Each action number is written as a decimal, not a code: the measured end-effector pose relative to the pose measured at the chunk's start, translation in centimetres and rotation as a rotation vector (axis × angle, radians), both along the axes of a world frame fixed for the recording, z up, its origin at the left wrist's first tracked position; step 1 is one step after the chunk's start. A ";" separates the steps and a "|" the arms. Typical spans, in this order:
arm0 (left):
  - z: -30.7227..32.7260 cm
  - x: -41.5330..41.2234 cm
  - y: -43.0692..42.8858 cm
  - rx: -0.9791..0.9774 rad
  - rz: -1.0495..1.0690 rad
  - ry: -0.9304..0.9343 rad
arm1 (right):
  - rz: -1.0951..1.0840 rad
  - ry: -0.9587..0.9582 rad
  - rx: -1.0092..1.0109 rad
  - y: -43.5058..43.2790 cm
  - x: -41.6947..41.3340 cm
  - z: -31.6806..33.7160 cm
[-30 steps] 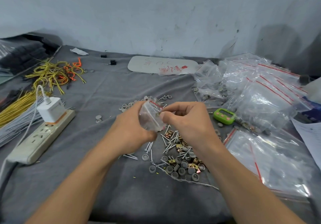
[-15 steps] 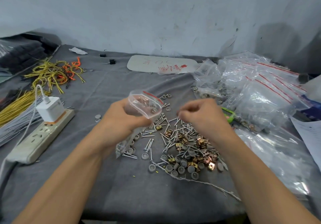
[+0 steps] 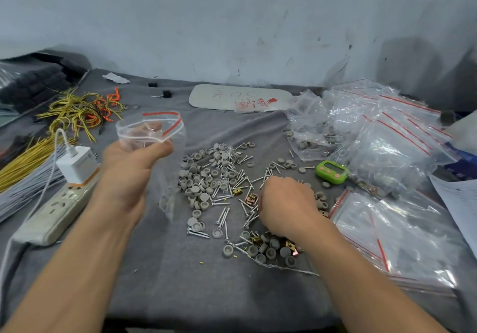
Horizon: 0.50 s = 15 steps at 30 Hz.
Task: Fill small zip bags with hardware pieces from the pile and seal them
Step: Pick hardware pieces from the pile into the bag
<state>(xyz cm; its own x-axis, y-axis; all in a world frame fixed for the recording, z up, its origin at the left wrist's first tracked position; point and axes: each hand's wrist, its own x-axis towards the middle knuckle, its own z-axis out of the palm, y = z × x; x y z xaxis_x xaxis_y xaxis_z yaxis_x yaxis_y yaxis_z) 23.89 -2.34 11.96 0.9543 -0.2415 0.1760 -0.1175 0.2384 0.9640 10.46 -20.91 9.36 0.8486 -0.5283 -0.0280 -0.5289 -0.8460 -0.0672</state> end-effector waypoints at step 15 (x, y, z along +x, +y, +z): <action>-3.0 -1.9 -3.7 1.016 -0.132 -0.500 | -0.018 -0.500 1.317 -2.1 -0.8 1.6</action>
